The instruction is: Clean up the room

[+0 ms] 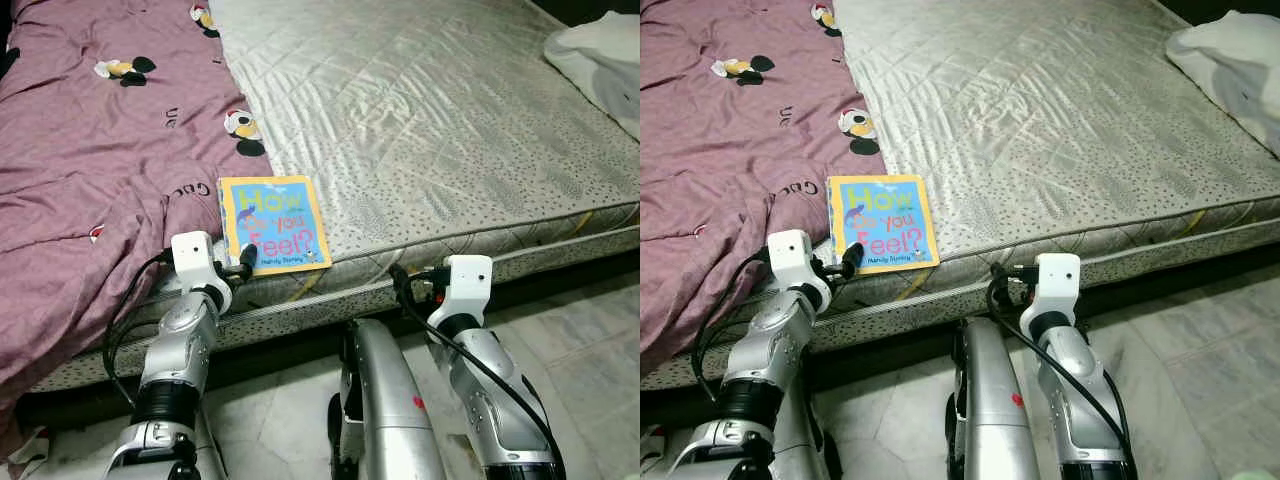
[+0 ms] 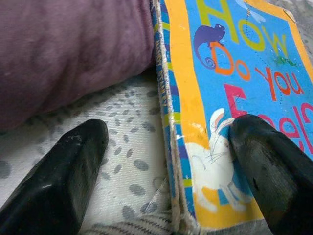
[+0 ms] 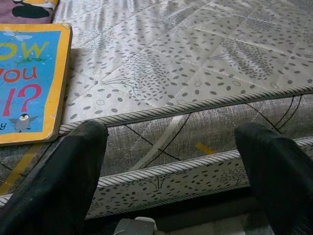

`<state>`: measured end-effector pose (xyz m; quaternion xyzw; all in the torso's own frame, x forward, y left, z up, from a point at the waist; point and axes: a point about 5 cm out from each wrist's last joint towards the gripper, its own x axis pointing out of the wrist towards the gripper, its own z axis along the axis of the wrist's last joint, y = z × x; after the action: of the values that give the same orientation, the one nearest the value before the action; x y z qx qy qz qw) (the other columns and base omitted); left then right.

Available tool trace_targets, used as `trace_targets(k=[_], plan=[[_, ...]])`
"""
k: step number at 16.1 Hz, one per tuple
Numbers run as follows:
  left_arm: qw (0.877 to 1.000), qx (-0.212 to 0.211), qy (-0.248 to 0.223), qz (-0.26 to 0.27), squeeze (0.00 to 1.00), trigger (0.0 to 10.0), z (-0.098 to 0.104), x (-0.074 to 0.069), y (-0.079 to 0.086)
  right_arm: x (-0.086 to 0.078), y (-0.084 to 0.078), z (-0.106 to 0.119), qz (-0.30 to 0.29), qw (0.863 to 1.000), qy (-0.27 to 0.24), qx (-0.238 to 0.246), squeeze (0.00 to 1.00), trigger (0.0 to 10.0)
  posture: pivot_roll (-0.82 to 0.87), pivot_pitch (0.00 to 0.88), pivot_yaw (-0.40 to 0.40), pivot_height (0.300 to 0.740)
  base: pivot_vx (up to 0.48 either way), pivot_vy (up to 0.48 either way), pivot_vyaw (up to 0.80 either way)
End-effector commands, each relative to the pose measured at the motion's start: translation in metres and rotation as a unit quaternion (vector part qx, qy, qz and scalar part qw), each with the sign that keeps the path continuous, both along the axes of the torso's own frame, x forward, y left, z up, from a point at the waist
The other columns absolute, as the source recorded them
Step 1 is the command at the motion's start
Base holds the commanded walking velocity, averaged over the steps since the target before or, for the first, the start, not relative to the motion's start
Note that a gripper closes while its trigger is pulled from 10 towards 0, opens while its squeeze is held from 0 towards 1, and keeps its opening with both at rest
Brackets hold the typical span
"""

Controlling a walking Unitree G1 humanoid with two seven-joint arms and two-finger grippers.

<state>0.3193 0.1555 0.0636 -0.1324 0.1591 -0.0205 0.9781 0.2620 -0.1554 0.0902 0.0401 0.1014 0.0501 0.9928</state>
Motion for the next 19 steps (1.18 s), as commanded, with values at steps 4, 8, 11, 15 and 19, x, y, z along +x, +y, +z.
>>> trace_targets(k=[4, 8, 11, 15, 19], plan=[[1.0, -0.011, -0.011, -0.006, 0.0, 10.0, 0.006, 0.01, 0.0, 0.001, -0.005, 0.003, -0.013, 1.0, -0.002, -0.004, 0.0, 10.0, -0.11, 0.123, -0.083, 0.474, 0.0, 0.0, 0.0], [0.994, -0.096, 0.043, -0.041, 0.0, 10.0, -0.003, 0.018, -0.009, 0.002, -0.007, 0.006, -0.016, 1.0, -0.01, -0.008, 0.0, 10.0, -0.12, 0.116, -0.085, 0.474, 0.0, 0.0, 0.0], [0.992, -0.097, 0.063, -0.044, 0.0, 0.0, -0.005, 0.022, -0.006, 0.004, -0.006, 0.009, -0.012, 1.0, -0.022, -0.007, 0.0, 10.0, -0.13, 0.104, -0.085, 0.459, 0.0, 0.0, 0.0], [0.99, -0.107, 0.073, -0.062, 0.0, 0.0, -0.004, 0.026, -0.007, 0.006, -0.007, 0.01, -0.015, 0.999, -0.027, -0.009, 0.0, 10.0, -0.13, 0.092, -0.084, 0.444, 0.0, 0.0, 0.0], [0.988, -0.127, 0.064, -0.06, 0.0, 0.0, 0.0, 0.03, -0.003, 0.011, -0.006, 0.011, -0.014, 0.999, -0.033, -0.014, 0.0, 10.0, -0.12, 0.072, -0.08, 0.444, 0.0, 0.0, 0.0]])
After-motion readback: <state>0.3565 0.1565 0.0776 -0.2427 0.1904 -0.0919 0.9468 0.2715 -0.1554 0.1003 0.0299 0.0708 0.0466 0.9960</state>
